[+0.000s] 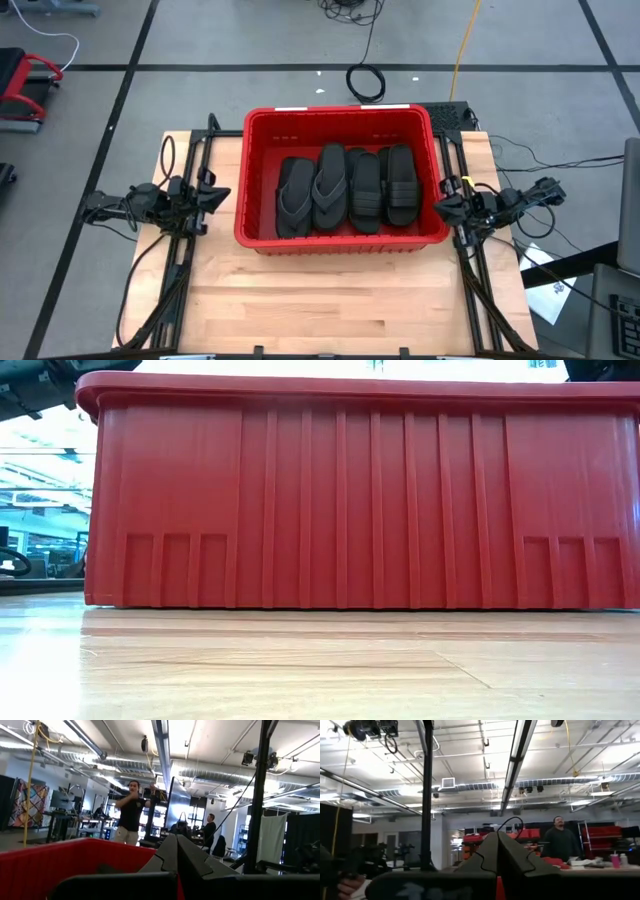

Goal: Pick and place slides into bin
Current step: Return to Home Position

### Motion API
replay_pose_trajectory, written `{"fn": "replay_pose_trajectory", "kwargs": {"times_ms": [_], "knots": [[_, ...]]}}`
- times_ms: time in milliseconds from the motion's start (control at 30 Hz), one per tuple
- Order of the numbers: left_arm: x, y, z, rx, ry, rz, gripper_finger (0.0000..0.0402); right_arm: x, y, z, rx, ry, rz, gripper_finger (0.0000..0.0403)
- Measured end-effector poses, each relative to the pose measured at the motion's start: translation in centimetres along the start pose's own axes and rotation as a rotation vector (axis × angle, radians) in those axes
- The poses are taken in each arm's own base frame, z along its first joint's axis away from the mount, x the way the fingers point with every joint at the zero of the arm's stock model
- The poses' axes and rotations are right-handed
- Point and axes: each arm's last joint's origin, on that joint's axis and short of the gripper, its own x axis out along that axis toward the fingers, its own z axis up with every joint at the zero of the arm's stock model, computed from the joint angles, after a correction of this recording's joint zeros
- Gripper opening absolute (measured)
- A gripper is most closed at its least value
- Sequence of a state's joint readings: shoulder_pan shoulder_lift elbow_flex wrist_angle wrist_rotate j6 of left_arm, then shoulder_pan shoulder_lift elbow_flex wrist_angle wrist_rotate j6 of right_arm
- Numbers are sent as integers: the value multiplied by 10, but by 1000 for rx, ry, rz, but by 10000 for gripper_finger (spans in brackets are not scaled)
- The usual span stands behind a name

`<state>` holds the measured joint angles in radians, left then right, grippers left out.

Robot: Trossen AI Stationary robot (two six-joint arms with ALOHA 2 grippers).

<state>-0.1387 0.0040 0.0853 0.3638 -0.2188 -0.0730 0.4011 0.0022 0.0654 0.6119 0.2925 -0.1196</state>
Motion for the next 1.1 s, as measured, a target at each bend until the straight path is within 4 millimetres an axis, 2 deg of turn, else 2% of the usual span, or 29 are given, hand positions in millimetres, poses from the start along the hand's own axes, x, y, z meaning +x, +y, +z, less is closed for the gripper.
{"fn": "replay_pose_trajectory", "kwargs": {"times_ms": [167,267,400,667,1100], "knots": [[0,1,-7,-102,73,9,2,0,0,-2,-33,20,4,0],[-1,3,-14,-126,137,90,2,0,0,-3,-6,27,5,0],[-1,6,-14,-124,120,200,2,0,0,-2,64,17,3,0],[-1,6,-15,-117,125,197,20,0,0,-2,75,19,7,0],[-1,6,-15,-118,125,196,6,0,0,-2,75,21,7,0]]}}
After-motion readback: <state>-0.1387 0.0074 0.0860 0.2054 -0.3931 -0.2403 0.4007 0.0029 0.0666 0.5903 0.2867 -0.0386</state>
